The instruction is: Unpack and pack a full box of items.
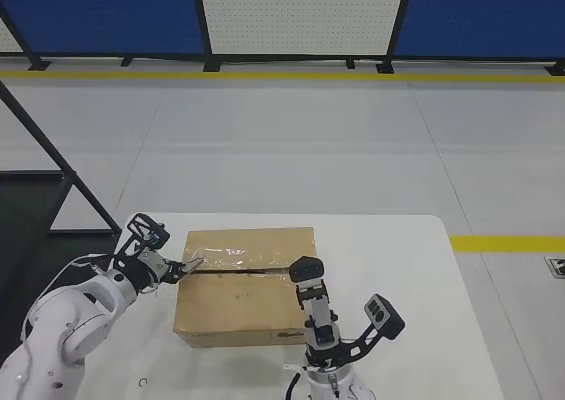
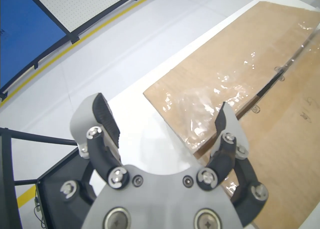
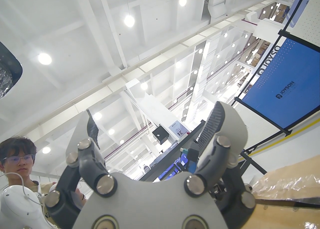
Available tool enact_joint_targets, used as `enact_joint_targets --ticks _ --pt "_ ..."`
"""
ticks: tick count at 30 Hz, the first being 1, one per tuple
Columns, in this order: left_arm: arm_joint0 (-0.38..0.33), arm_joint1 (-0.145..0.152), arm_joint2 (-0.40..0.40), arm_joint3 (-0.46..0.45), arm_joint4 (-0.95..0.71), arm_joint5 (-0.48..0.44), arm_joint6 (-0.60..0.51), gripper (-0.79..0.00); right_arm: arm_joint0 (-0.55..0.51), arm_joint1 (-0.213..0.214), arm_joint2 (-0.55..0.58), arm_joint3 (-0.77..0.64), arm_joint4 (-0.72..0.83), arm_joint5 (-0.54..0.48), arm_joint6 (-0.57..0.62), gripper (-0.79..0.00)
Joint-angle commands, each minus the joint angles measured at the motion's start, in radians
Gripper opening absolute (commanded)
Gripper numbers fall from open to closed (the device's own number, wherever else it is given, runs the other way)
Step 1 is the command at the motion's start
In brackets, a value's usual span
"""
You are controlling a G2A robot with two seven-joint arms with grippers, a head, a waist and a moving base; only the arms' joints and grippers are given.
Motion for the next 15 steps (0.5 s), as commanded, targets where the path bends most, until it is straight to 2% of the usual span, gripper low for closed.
enact_joint_targets --ticks 1,15 --pt "-0.002 0.0 -0.002 0.009 -0.007 -0.002 -0.006 0.0 0.002 0.0 0.0 0.003 0.0 0.001 -0.001 0.0" --pt "-0.027 0.0 -0.018 0.064 -0.127 -0.052 -0.032 0.0 0.021 0.002 -0.009 0.017 -0.001 0.011 -0.008 0.0"
